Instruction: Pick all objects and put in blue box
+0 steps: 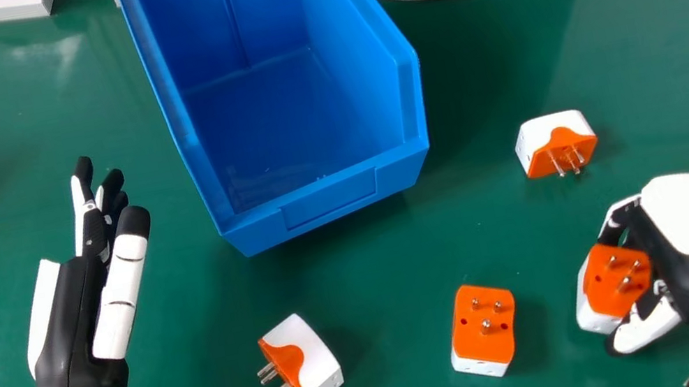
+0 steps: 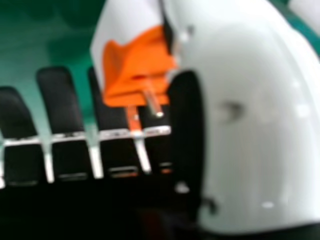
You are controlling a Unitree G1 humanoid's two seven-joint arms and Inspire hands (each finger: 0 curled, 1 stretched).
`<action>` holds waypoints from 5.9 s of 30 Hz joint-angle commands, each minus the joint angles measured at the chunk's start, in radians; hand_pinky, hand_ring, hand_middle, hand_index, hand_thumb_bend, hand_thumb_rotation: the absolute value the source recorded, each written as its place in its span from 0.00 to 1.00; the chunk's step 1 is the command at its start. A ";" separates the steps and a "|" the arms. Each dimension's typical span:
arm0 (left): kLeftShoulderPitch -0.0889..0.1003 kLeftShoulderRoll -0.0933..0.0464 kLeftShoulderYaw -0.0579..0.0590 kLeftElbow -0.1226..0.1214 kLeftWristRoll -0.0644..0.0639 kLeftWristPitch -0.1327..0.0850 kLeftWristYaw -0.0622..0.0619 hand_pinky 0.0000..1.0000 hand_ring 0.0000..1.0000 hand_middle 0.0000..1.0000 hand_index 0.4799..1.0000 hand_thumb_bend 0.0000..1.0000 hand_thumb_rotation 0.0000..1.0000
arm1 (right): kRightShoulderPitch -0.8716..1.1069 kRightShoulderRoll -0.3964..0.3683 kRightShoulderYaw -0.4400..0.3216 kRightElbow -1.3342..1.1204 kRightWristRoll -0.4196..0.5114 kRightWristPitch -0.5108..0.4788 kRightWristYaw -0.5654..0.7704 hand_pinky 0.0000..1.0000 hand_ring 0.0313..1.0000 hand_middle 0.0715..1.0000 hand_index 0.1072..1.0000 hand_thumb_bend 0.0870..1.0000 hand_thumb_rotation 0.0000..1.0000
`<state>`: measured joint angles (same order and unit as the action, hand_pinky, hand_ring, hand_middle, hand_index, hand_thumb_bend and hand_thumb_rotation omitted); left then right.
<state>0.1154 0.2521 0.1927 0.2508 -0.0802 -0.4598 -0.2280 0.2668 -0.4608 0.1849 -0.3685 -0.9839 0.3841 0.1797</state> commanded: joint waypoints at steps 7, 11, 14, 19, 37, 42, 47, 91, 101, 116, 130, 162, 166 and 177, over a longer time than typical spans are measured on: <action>-0.011 0.001 0.003 -0.016 -0.006 0.000 0.005 1.00 1.00 1.00 1.00 0.65 0.96 | 0.076 0.019 -0.074 -0.198 -0.046 -0.027 -0.049 0.29 0.41 0.51 0.46 0.44 0.00; -0.014 0.000 0.001 -0.018 -0.006 0.001 0.005 1.00 1.00 1.00 1.00 0.65 0.96 | 0.100 0.026 -0.104 -0.304 -0.053 -0.064 -0.045 0.29 0.41 0.50 0.47 0.44 0.00; -0.012 -0.001 0.001 -0.019 -0.007 0.000 0.004 1.00 1.00 1.00 1.00 0.64 0.95 | 0.102 0.039 -0.121 -0.349 -0.044 -0.098 -0.043 0.29 0.40 0.49 0.48 0.44 0.00; -0.018 -0.002 0.000 -0.010 0.000 -0.002 0.010 1.00 1.00 1.00 1.00 0.64 0.95 | 0.079 0.056 -0.143 -0.397 -0.030 -0.145 -0.024 0.29 0.40 0.48 0.49 0.44 0.00; -0.021 -0.004 -0.010 -0.008 0.007 -0.007 0.022 1.00 1.00 1.00 1.00 0.63 0.96 | -0.176 0.188 -0.046 -0.389 -0.055 -0.238 0.030 0.27 0.38 0.45 0.51 0.43 0.00; -0.020 -0.003 -0.012 -0.004 0.005 -0.008 0.021 1.00 1.00 1.00 1.00 0.62 0.96 | -0.253 0.237 0.020 -0.329 -0.086 -0.242 0.033 0.26 0.38 0.45 0.52 0.43 0.00; -0.021 -0.003 -0.016 -0.004 0.003 -0.011 0.017 1.00 1.00 1.00 1.00 0.62 0.96 | -0.344 0.270 0.066 -0.233 -0.086 -0.255 0.022 0.27 0.38 0.45 0.52 0.43 0.00; -0.060 -0.025 -0.027 0.029 -0.061 -0.013 -0.058 1.00 1.00 1.00 1.00 0.60 0.96 | -1.239 0.390 0.332 1.079 0.010 -0.244 -0.275 0.31 0.40 0.48 0.43 0.44 0.00; -0.049 -0.028 -0.027 0.005 -0.063 0.016 -0.058 1.00 1.00 1.00 1.00 0.60 0.96 | -1.342 0.441 0.402 1.253 0.016 -0.245 -0.280 0.31 0.40 0.48 0.45 0.45 0.00; -0.019 -0.037 -0.036 -0.046 -0.046 0.057 -0.029 1.00 1.00 1.00 1.00 0.61 0.96 | -1.509 0.506 0.435 1.470 0.080 -0.249 -0.280 0.29 0.40 0.47 0.45 0.45 0.00; -0.036 -0.041 -0.034 0.005 -0.053 -0.028 -0.045 1.00 1.00 1.00 1.00 0.60 0.97 | -1.535 0.518 0.455 1.550 0.094 -0.292 -0.362 0.25 0.38 0.45 0.45 0.46 0.00; -0.024 -0.038 -0.044 -0.013 -0.043 -0.012 -0.030 1.00 1.00 1.00 1.00 0.61 0.97 | -1.482 0.501 0.495 1.577 0.111 -0.296 -0.383 0.45 0.64 0.69 0.61 0.43 0.01; -0.022 -0.037 -0.044 -0.017 -0.040 -0.007 -0.028 1.00 1.00 1.00 1.00 0.61 0.97 | -1.486 0.492 0.510 1.574 0.103 -0.300 -0.369 0.67 0.81 0.84 0.80 0.40 0.01; -0.015 -0.040 -0.045 -0.025 -0.054 0.004 -0.038 1.00 1.00 1.00 1.00 0.64 0.97 | -1.479 0.480 0.548 1.550 0.093 -0.271 -0.348 0.91 0.98 0.98 0.98 0.38 0.00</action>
<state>0.0954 0.2135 0.1493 0.2515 -0.1284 -0.4501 -0.2617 -1.2013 0.0294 0.7267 1.2094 -0.8793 0.1023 -0.1679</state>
